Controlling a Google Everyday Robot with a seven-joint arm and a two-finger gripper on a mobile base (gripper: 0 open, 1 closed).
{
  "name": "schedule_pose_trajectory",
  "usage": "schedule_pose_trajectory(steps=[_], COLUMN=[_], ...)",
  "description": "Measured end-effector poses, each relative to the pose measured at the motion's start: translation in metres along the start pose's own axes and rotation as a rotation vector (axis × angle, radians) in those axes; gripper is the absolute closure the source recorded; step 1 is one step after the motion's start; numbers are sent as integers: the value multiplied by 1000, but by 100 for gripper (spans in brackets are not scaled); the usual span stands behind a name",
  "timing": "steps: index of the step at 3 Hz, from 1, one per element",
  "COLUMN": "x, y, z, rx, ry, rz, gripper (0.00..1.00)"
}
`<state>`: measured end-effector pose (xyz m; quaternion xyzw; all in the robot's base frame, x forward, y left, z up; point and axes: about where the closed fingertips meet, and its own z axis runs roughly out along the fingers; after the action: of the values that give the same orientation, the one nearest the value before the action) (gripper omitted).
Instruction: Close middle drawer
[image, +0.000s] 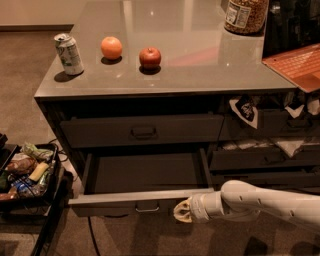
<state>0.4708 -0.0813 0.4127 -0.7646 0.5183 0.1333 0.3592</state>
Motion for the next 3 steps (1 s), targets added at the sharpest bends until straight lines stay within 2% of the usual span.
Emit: schedule_pose_trajectory(steps=[1,2,3], x=[1,18,32], y=[0,-15,-21], z=[2,4,4], rx=[7,69,93], ry=[1,13,24], rz=[7,49,77], gripper=[100,100,100])
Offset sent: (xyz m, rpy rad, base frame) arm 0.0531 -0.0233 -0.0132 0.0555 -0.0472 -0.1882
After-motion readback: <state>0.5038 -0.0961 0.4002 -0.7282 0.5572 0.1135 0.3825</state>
